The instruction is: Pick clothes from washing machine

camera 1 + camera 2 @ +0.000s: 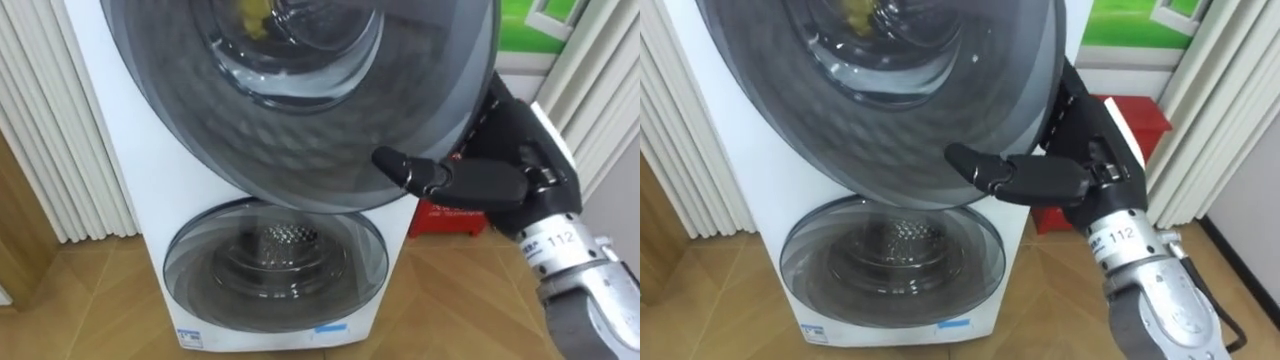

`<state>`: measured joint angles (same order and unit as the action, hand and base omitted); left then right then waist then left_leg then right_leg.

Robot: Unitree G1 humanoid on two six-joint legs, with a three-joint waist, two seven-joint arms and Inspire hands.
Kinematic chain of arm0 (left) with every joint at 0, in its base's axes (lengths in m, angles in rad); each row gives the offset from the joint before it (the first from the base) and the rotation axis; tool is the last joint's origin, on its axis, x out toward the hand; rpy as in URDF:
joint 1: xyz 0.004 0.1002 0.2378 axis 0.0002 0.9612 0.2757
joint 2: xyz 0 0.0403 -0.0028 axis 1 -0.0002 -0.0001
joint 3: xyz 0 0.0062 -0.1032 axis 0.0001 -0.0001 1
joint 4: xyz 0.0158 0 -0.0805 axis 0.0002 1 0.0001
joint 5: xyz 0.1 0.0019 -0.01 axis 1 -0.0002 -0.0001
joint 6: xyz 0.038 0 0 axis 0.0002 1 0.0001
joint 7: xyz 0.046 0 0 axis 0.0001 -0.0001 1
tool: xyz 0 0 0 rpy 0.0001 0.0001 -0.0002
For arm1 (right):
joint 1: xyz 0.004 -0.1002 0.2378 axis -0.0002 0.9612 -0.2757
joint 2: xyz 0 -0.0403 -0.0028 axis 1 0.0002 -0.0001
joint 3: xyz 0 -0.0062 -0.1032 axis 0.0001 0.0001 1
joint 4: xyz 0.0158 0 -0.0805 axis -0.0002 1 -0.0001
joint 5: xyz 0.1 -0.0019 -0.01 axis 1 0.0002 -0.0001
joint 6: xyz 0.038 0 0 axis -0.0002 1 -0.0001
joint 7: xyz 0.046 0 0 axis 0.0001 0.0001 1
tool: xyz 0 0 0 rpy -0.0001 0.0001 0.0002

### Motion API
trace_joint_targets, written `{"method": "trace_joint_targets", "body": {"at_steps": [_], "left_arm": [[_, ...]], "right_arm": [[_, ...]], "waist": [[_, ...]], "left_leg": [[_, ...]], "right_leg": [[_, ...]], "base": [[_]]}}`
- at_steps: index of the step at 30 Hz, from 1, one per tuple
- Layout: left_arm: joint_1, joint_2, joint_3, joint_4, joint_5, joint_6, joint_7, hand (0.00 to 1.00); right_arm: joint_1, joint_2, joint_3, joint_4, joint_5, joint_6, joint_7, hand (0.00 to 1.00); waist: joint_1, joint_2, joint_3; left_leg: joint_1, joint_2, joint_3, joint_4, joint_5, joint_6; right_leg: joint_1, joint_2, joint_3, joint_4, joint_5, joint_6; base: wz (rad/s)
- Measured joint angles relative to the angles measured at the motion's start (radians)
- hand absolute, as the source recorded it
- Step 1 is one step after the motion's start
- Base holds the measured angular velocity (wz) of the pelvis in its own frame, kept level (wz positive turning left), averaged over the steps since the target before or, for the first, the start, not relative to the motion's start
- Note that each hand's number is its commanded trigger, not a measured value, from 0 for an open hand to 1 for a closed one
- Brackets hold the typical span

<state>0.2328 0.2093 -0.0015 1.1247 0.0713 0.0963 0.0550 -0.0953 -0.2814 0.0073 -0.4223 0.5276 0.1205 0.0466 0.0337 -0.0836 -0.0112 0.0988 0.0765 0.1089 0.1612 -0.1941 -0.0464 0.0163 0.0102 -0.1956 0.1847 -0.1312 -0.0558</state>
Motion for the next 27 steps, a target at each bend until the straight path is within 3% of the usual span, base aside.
{"method": "trace_joint_targets", "body": {"at_steps": [11,12,22,27], "left_arm": [[-0.007,-0.005,-0.003,0.015,0.011,-0.015,0.001,0.0],[-0.013,-0.005,-0.003,0.015,0.01,-0.014,0.0,0.0],[-0.028,0.019,-0.081,0.024,0.0,-0.012,0.004,0.0],[-0.046,0.023,-0.082,0.036,0.0,-0.007,0.004,0.0]], "right_arm": [[-0.039,0.0,0.014,-0.084,0.013,-0.002,0.13,0.0],[-0.039,-0.001,0.021,-0.096,0.009,-0.002,0.153,0.0],[-0.034,0.001,0.052,-0.105,0.03,-0.003,0.239,0.0],[0.02,0.014,0.1,-0.101,0.041,-0.07,0.29,0.0]], "waist": [[0.005,0.011,0.0083],[0.0,0.006,0.0047],[-0.002,-0.007,0.0043],[0.001,-0.009,0.006]], "left_leg": [[-0.004,0.003,-0.003,-0.009,0.0,0.0],[-0.009,0.003,-0.002,-0.008,0.0,0.0],[-0.007,0.007,-0.001,-0.002,0.001,-0.001],[-0.001,0.009,0.001,-0.001,0.0,-0.001]], "right_leg": [[-0.007,0.006,0.007,0.0,-0.002,0.001],[-0.014,0.006,0.007,0.002,-0.002,0.0],[-0.018,0.011,0.025,0.001,0.002,-0.007],[-0.012,0.011,0.031,-0.001,0.006,-0.008]], "base": [[0.0],[0.0],[-0.06],[-0.04]]}}
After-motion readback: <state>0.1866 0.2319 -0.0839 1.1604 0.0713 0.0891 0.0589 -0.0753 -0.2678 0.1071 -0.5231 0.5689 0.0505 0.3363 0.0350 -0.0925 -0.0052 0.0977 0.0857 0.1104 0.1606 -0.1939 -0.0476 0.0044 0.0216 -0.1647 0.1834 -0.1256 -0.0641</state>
